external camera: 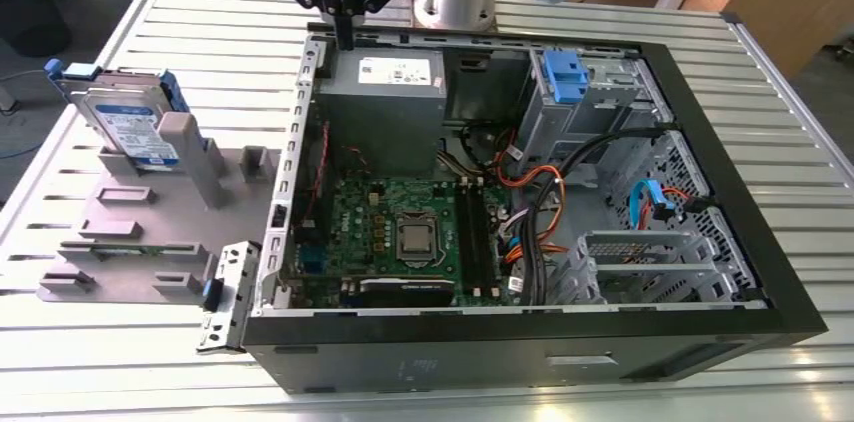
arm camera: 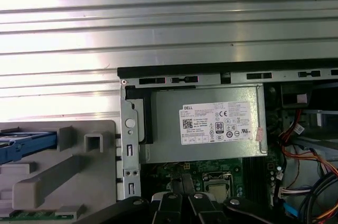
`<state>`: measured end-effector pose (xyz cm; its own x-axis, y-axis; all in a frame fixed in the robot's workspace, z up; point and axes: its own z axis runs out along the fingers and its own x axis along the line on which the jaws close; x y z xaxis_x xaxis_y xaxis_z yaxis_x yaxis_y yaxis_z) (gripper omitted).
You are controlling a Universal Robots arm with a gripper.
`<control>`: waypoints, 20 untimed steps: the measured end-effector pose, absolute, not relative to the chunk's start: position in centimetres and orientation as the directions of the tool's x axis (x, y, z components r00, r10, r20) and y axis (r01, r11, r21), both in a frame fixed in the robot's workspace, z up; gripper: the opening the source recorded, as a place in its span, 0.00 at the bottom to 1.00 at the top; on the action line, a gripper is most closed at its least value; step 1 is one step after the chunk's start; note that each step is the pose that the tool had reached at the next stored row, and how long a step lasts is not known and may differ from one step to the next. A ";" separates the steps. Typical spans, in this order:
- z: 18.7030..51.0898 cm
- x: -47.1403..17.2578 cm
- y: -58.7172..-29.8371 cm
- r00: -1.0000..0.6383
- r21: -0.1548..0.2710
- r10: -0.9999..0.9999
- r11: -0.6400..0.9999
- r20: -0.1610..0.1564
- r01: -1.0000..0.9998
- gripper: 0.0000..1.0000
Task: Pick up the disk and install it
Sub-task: 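Reach for the disk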
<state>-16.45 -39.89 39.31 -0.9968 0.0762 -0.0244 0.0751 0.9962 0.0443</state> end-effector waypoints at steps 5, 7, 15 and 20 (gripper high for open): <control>39.3 -16.6 -39.9 -0.997 0.044 0.076 0.996 -0.024 0.075 0.11; 39.3 -16.7 -39.9 -0.997 0.044 0.076 0.996 -0.024 0.075 0.11; 39.3 -17.7 -39.9 -0.997 0.044 0.076 0.996 -0.024 0.075 0.11; 39.3 -18.3 -39.9 -0.997 0.044 0.076 0.996 -0.024 0.075 0.11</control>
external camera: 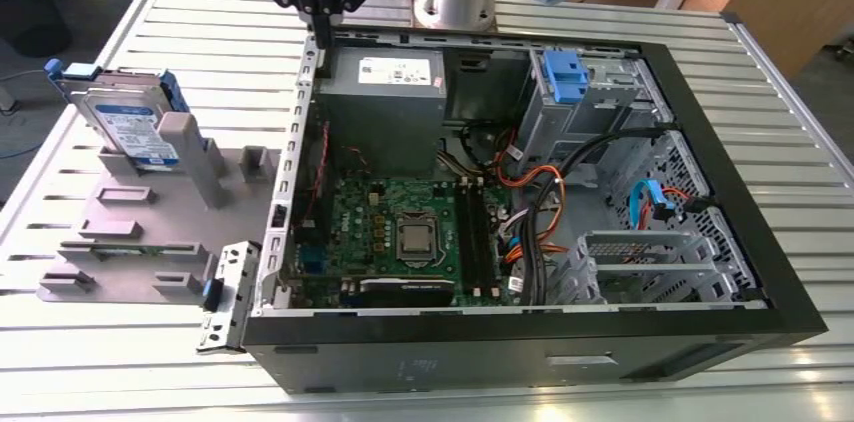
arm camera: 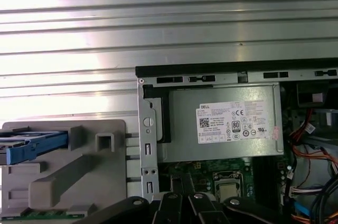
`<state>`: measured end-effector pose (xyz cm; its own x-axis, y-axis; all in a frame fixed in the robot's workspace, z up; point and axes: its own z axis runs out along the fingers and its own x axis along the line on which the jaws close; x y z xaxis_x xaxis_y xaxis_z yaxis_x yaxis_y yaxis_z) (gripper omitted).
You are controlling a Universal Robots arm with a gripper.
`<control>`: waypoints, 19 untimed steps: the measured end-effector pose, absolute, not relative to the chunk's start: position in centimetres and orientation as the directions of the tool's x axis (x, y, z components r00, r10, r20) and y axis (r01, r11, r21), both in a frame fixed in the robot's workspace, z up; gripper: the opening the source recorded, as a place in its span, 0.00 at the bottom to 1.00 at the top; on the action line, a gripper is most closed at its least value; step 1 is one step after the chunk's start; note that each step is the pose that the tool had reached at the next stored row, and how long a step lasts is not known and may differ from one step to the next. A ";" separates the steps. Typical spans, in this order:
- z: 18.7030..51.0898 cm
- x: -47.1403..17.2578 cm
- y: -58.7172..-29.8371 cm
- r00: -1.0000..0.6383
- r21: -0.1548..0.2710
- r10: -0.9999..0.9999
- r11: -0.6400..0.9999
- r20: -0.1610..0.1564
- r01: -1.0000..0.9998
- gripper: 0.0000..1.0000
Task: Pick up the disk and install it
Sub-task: 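Reach for the disk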
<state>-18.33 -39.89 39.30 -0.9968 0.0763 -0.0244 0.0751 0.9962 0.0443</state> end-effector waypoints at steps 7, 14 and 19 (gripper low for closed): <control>39.3 -19.3 -39.9 -0.997 0.044 0.076 0.996 -0.024 0.075 0.11; 39.3 -20.2 -39.9 -0.997 0.044 0.076 0.996 -0.024 0.075 0.11; 39.3 -20.8 -39.9 -0.997 0.044 0.076 0.996 -0.025 0.075 0.11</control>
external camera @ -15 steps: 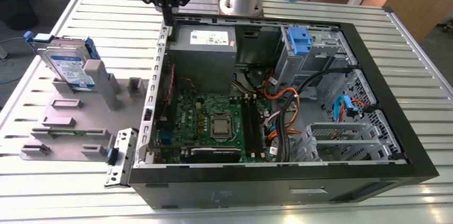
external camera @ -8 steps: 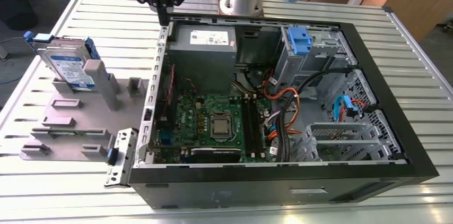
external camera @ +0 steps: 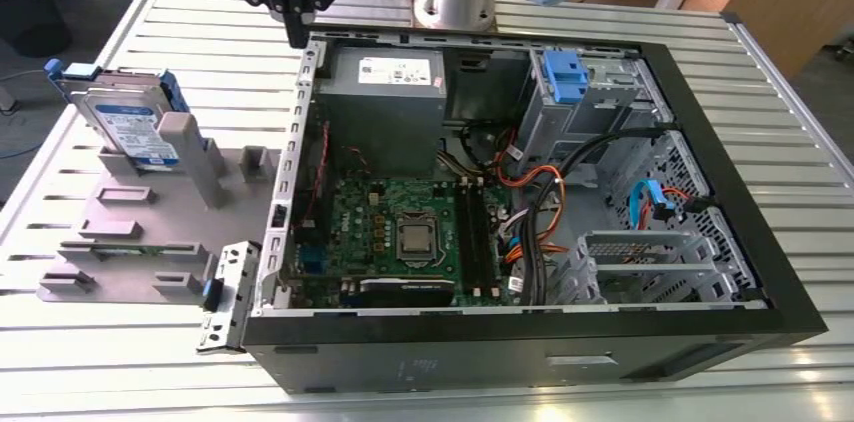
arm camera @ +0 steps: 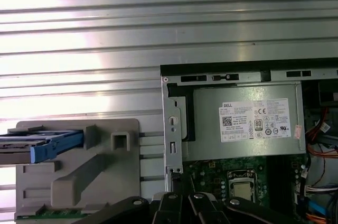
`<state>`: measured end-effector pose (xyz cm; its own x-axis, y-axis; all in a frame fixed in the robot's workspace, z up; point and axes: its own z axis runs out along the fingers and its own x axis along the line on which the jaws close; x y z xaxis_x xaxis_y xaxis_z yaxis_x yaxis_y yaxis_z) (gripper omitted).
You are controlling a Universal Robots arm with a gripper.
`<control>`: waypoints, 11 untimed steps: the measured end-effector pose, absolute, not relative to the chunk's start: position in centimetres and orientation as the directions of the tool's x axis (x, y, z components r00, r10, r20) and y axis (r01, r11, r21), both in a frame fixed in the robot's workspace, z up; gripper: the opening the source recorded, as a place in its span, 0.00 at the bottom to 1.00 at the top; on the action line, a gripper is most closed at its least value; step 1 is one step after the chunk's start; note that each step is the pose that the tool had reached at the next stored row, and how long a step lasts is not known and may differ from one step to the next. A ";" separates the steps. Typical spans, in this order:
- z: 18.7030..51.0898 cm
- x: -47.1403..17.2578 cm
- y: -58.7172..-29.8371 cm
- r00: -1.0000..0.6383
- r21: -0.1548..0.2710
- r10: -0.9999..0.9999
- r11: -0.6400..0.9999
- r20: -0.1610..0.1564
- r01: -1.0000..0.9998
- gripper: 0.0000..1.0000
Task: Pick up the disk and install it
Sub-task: 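Reach for the disk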
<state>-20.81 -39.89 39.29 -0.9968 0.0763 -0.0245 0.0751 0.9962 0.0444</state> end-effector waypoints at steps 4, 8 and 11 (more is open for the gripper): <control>39.3 -21.3 -39.9 -0.997 0.044 0.076 0.996 -0.024 0.075 0.11; 39.3 -21.7 -39.9 -0.997 0.044 0.076 0.996 -0.025 0.075 0.11; 39.3 -22.1 -39.9 -0.997 0.044 0.076 0.996 -0.024 0.075 0.11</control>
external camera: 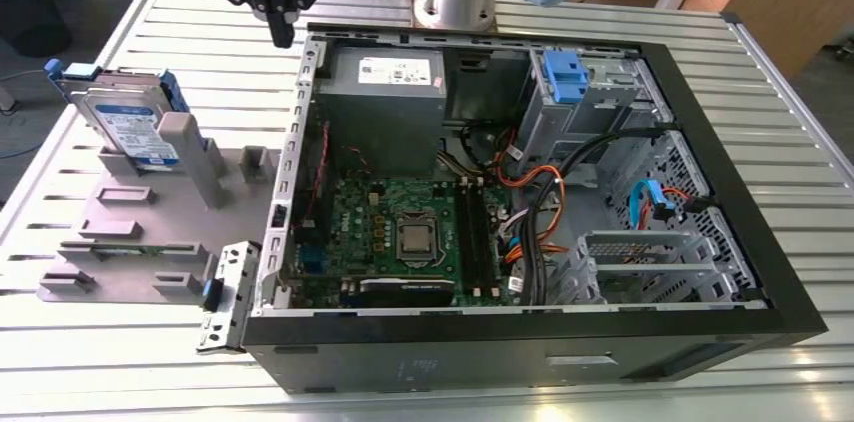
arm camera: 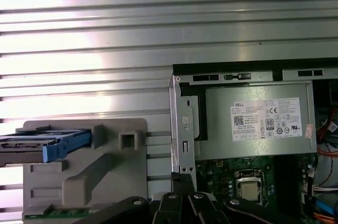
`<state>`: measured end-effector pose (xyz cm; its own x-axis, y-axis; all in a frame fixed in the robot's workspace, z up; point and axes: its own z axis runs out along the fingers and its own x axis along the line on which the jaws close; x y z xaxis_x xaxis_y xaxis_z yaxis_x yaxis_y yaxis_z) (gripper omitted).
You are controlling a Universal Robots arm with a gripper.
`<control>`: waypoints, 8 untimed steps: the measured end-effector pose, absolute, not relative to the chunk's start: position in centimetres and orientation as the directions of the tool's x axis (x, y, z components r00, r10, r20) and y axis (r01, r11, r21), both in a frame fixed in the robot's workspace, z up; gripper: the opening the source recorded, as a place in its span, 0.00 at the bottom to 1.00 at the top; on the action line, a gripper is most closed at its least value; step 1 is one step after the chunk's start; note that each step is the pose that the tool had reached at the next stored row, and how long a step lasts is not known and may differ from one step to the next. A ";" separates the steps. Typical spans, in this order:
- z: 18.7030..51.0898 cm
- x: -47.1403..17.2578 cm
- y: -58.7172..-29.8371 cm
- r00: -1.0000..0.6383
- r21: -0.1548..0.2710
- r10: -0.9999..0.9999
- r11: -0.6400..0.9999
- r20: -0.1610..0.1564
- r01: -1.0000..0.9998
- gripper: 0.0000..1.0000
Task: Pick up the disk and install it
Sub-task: 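Reach for the disk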
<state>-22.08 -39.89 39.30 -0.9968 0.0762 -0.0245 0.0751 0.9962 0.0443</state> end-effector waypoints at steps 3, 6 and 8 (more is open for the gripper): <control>39.3 -22.4 -39.9 -0.997 0.044 0.076 0.996 -0.024 0.075 0.11; 39.3 -22.7 -39.9 -0.997 0.044 0.076 0.996 -0.024 0.075 0.11; 39.3 -22.9 -39.9 -0.997 0.044 0.076 0.996 -0.024 0.075 0.11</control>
<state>-22.93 -39.89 39.30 -0.9968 0.0762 -0.0244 0.0751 0.9962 0.0443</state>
